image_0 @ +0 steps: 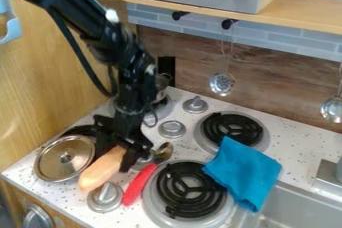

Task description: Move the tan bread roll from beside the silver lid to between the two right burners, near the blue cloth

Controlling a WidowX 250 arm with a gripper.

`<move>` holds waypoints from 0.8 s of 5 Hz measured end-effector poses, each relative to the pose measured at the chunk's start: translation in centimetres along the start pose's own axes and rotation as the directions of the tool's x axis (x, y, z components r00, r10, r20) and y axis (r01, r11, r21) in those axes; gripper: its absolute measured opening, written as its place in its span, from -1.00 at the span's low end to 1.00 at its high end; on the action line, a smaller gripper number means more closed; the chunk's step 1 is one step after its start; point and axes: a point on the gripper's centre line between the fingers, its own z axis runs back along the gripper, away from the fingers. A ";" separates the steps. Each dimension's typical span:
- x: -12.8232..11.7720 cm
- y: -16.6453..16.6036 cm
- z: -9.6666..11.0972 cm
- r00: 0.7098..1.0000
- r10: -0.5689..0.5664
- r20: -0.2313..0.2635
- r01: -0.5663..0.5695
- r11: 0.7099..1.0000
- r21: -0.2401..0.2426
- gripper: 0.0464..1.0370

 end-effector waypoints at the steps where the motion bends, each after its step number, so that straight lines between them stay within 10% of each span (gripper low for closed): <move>1: 0.8 -0.4 3.2 0.999 0.028 0.037 -0.025 0.998 -0.066 0.35; 3: 4.8 -3.6 8.3 0.994 0.037 0.101 -0.023 0.990 -0.138 0.35; 4: 7.1 -5.9 7.6 0.997 0.032 0.067 -0.023 0.990 -0.138 0.35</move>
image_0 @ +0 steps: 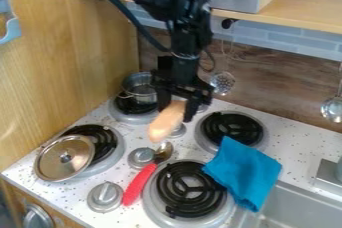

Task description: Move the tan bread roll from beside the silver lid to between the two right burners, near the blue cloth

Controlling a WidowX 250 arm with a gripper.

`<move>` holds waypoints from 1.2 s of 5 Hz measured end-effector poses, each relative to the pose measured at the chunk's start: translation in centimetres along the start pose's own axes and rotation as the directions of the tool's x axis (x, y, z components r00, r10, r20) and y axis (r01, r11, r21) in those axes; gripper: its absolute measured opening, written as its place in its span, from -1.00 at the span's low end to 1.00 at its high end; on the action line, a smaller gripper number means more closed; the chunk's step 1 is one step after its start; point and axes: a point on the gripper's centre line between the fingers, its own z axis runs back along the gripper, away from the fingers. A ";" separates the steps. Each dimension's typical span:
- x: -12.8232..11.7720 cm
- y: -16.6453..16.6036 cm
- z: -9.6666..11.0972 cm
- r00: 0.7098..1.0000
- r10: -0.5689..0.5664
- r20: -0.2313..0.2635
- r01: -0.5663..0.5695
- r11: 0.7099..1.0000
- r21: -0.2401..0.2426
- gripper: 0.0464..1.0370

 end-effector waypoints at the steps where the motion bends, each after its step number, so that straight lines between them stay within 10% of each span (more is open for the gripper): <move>1: 1.5 -1.6 -1.3 1.000 0.015 -0.021 -0.015 1.000 0.010 0.35; 3: 1.9 -0.8 -2.5 1.000 0.025 -0.016 -0.023 0.996 0.086 0.93; 4: -2.3 0.0 -5.4 0.994 -0.011 -0.107 0.022 0.994 0.102 0.94; 6: -1.5 1.4 0.3 0.999 0.041 0.026 -0.042 0.998 0.040 0.94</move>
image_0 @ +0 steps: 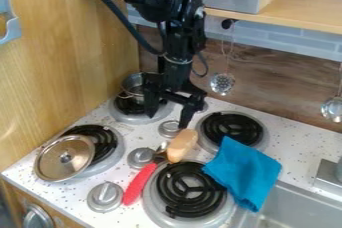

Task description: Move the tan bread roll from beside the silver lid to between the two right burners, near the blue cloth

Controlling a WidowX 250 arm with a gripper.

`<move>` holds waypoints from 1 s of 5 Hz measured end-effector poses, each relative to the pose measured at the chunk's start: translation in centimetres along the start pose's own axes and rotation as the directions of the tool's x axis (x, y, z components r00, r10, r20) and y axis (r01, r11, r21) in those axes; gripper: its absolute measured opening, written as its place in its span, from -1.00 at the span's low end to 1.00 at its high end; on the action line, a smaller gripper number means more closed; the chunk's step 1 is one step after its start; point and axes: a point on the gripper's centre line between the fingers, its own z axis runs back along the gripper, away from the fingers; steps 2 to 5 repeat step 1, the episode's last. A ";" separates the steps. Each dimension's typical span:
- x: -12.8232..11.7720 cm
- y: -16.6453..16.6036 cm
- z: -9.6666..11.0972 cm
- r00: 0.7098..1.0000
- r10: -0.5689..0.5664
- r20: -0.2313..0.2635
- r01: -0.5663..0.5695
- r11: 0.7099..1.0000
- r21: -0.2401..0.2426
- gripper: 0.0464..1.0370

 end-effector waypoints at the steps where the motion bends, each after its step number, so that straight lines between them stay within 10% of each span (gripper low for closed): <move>1: -0.3 0.5 3.7 0.997 -0.002 0.079 0.004 1.000 -0.028 0.94; 5: -0.3 0.5 3.7 0.997 -0.002 0.079 0.004 1.000 -0.028 0.94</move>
